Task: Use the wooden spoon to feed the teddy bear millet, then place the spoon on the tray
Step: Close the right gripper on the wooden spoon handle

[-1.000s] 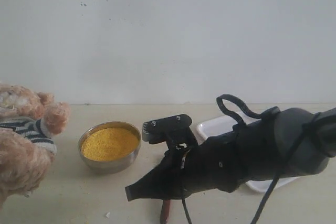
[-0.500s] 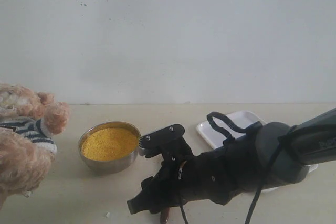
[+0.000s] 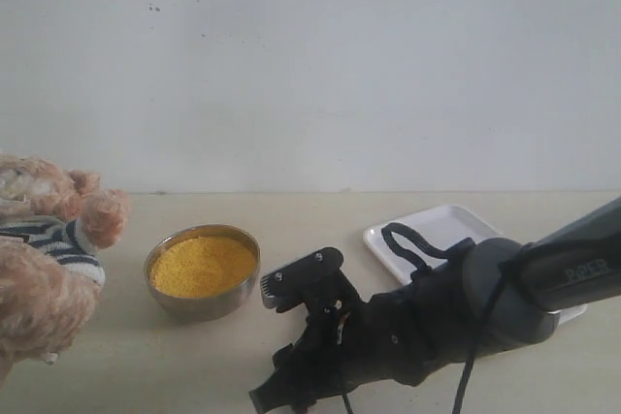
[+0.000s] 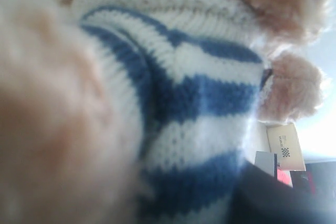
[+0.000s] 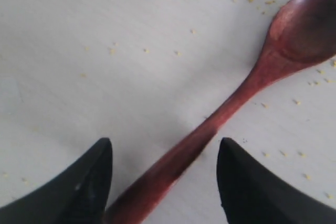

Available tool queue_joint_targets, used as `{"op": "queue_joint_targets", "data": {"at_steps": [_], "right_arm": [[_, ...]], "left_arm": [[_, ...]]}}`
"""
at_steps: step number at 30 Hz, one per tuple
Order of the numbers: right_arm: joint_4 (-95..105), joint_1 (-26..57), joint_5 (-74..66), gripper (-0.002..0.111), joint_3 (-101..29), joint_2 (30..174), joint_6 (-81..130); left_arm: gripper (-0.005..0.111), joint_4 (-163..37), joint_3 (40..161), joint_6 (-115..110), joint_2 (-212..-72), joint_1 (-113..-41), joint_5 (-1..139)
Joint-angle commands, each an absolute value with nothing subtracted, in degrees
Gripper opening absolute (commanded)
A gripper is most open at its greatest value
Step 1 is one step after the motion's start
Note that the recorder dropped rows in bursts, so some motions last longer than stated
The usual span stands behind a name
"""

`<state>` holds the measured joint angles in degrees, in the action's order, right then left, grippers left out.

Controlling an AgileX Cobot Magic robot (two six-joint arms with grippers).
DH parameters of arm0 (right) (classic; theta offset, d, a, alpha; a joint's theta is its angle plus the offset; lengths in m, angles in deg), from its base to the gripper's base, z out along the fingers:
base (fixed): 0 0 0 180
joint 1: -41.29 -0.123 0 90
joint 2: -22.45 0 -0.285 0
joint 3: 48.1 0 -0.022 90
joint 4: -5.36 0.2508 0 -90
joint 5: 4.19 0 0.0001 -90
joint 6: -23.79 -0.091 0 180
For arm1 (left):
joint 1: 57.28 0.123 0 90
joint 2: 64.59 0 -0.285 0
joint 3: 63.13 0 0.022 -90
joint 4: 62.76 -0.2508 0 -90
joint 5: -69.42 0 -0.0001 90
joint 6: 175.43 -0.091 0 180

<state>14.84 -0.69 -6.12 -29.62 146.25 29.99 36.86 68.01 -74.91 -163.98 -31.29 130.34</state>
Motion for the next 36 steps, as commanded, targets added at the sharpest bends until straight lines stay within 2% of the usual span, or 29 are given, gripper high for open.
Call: {"op": "queue_joint_targets", "data": {"at_steps": [1, 4, 8, 15, 17, 29, 36], "right_arm": [[14.60, 0.94, -3.68, 0.055, -29.76, 146.22, 31.11], [14.60, 1.41, -2.21, 0.036, -29.76, 146.22, 31.20], [14.41, 1.41, -1.02, 0.016, -29.76, 146.22, 31.20], [13.78, 1.41, 1.66, 0.012, -29.76, 146.22, 30.12], [13.78, 1.41, 2.17, 0.000, -29.76, 146.22, 29.11], [13.35, 3.65, 4.96, 0.000, -29.76, 145.58, 26.00], [7.04, 4.26, 7.40, 0.000, -29.76, 140.64, 26.17]], "left_arm": [[0.004, 37.18, 67.78, -75.42, -163.96, -31.21, 132.26], [0.004, 37.18, 67.78, -75.42, -163.96, -31.21, 132.26], [0.004, 37.18, 67.78, -75.42, -163.96, -31.21, 132.26], [0.004, 37.18, 67.78, -75.42, -163.96, -31.21, 132.38], [0.004, 37.18, 67.78, -75.42, -163.96, -31.21, 132.97], [0.004, 37.18, 67.78, -75.42, -163.96, -31.21, 133.41], [0.004, 37.18, 67.78, -75.42, -163.96, -31.21, 133.41]]}}
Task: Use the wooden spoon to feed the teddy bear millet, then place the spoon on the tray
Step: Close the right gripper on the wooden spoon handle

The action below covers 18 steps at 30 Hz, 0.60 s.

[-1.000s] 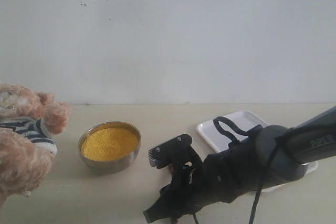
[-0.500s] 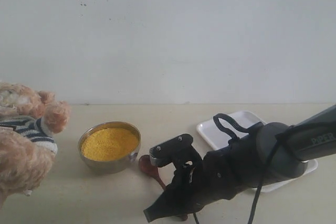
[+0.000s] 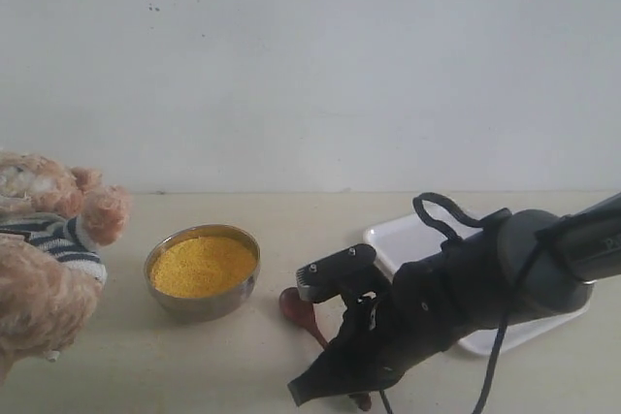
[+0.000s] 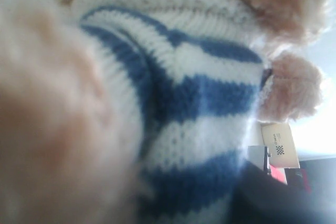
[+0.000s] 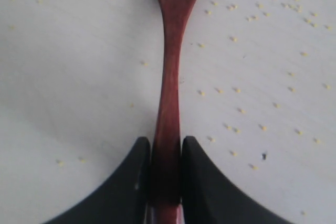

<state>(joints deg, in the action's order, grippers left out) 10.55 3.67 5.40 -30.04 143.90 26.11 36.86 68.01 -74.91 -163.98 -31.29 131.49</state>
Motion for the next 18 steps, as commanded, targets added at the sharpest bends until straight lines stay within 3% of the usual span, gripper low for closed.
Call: {"op": "queue_joint_targets", "data": {"at_steps": [1, 13, 18], "right_arm": [[6.32, 4.37, 7.70, 0.000, -29.76, 139.87, 26.17], [4.33, 17.41, 25.90, 0.000, -29.76, 125.08, 37.97], [17.08, 23.68, 34.36, 0.000, -29.76, 118.77, 48.77]], "left_arm": [[0.004, 37.18, 67.78, -75.42, -163.96, -31.21, 133.41], [0.004, 37.18, 67.78, -75.42, -163.96, -31.21, 133.41], [0.004, 37.18, 67.78, -75.42, -163.96, -31.21, 133.41]]}}
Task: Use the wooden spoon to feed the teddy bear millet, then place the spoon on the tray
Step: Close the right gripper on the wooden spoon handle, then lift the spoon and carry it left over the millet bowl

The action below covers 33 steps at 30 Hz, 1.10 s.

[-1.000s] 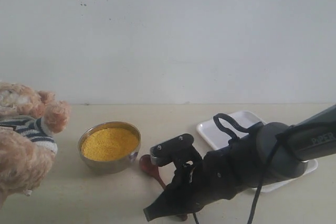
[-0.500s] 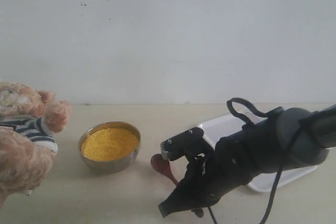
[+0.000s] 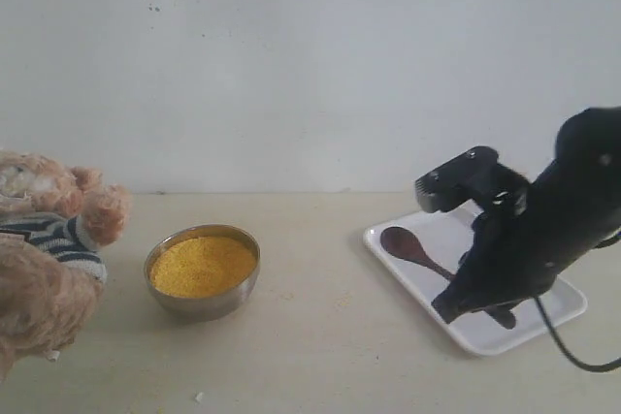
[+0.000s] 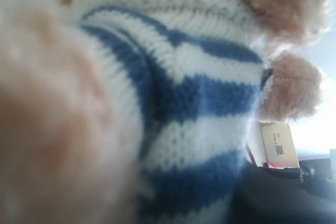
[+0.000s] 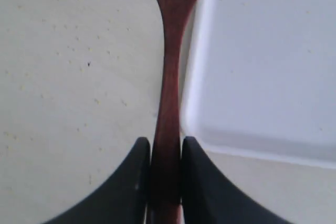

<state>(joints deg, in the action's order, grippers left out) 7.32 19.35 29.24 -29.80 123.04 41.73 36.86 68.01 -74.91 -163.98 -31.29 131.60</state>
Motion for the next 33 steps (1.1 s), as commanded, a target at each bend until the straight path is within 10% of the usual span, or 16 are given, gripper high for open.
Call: {"op": "queue_joint_targets", "data": {"at_steps": [1, 33], "right_arm": [[20.54, 24.73, 35.62, 0.000, -29.76, 118.23, 51.16], [32.00, 23.59, 42.76, 0.000, -31.64, 117.53, 57.97]], "left_arm": [[0.004, 37.18, 67.78, -75.42, -163.96, -31.21, 133.41], [0.004, 37.18, 68.02, -75.85, -163.96, -31.21, 125.78]]}}
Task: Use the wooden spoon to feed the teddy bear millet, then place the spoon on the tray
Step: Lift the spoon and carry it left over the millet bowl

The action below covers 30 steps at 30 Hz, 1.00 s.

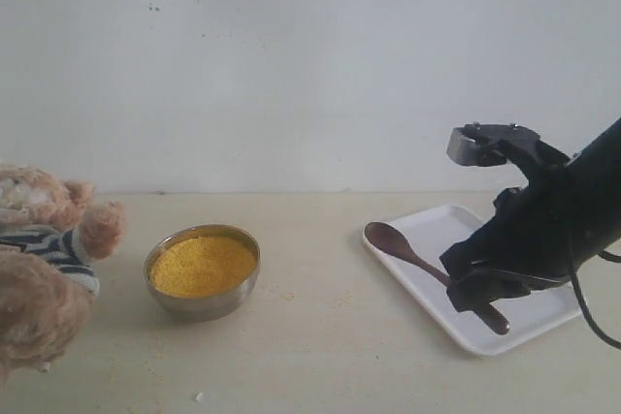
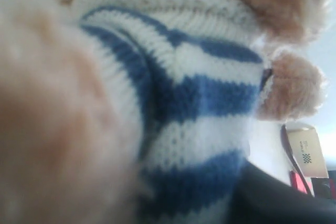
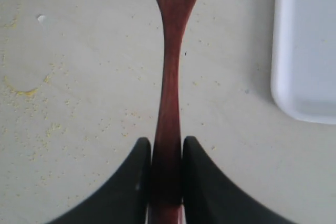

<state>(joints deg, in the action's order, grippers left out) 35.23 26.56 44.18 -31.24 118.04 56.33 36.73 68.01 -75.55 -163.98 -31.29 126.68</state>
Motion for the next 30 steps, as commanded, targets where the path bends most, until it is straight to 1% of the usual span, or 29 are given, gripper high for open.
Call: {"op": "queue_joint_targets", "data": {"at_steps": [1, 7, 10, 15, 18, 21, 24, 26, 30], "right_arm": [[30.17, 22.16, 41.88, 0.000, -31.64, 117.53, 57.99], [16.42, 13.98, 32.66, 0.000, -31.90, 117.53, 53.33], [8.02, 10.35, 32.66, 0.000, -34.46, 117.64, 49.60], [-7.84, 3.90, 34.64, 0.000, -41.91, 118.93, 41.82], [-16.48, -1.33, 39.19, 0.000, -49.21, 122.77, 41.71], [-26.91, -5.38, 45.38, 0.000, -57.78, 130.04, 42.00], [-33.13, -6.63, 49.37, 0.000, -64.87, 137.34, 42.12], [-33.41, -6.63, 51.03, 0.000, -68.81, 141.48, 42.20], [-30.58, -6.84, 50.79, 0.000, -71.68, 146.04, 43.38]], "left_arm": [[0.004, 37.18, 68.06, -75.87, -163.96, -31.21, 125.41], [0.004, 37.18, 68.06, -75.87, -164.12, -31.21, 125.29], [0.004, 37.18, 68.06, -75.87, -164.12, -31.21, 125.29], [0.004, 37.18, 68.06, -75.87, -164.14, -31.21, 124.88], [0.004, 37.18, 68.06, -75.87, -164.14, -31.21, 124.88], [0.004, 37.18, 68.06, -75.87, -164.14, -31.21, 124.88], [0.004, 37.18, 68.06, -76.76, -164.14, -31.21, 124.86], [0.004, 37.18, 68.06, -79.55, -164.14, -31.21, 124.51], [0.004, 37.18, 68.06, -80.77, -164.14, -31.21, 120.50]]}}
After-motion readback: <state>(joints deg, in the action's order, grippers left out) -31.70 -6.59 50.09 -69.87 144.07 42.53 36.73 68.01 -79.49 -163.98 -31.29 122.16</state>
